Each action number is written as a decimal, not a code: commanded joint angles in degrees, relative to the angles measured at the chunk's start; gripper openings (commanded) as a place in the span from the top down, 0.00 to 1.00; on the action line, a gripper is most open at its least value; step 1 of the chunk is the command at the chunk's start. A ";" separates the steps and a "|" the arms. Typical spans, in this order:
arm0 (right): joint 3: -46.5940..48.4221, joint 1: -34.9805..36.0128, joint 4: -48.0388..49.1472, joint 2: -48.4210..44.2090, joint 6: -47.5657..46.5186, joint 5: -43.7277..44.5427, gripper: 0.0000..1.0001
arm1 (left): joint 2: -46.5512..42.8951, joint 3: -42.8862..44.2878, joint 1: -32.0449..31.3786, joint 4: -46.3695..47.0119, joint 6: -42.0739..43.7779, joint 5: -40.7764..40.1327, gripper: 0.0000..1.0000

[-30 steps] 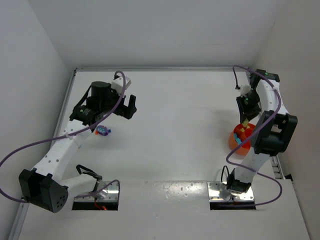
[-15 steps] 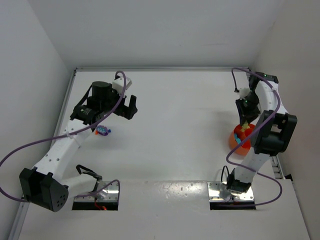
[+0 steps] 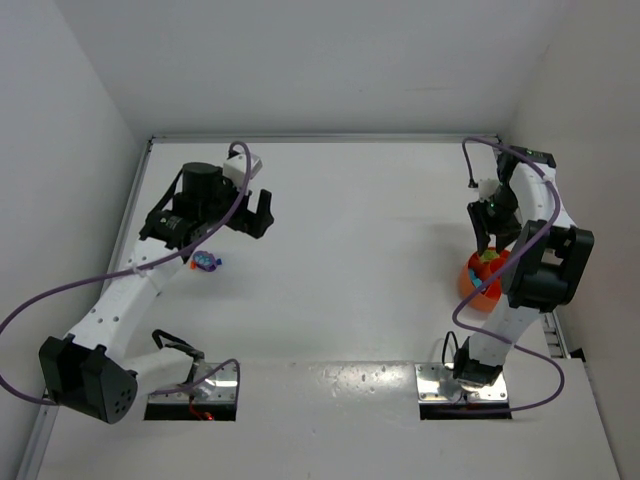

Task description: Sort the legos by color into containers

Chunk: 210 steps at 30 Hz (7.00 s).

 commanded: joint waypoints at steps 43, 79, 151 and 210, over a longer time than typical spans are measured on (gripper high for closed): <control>-5.19 -13.23 10.00 -23.01 -14.50 -14.20 0.57 | -3.02 6.24 19.60 -17.09 3.77 6.21 0.00; 10.55 14.09 12.27 -1.39 -2.65 -45.43 0.07 | 26.14 10.38 33.15 -33.36 92.68 16.76 0.05; 5.37 19.46 24.65 -0.08 27.96 -53.14 0.13 | 30.56 8.08 23.92 -22.81 85.79 22.72 0.72; 12.57 35.46 48.23 6.60 54.58 -55.52 0.55 | 25.72 20.22 -7.28 10.15 12.39 16.05 0.68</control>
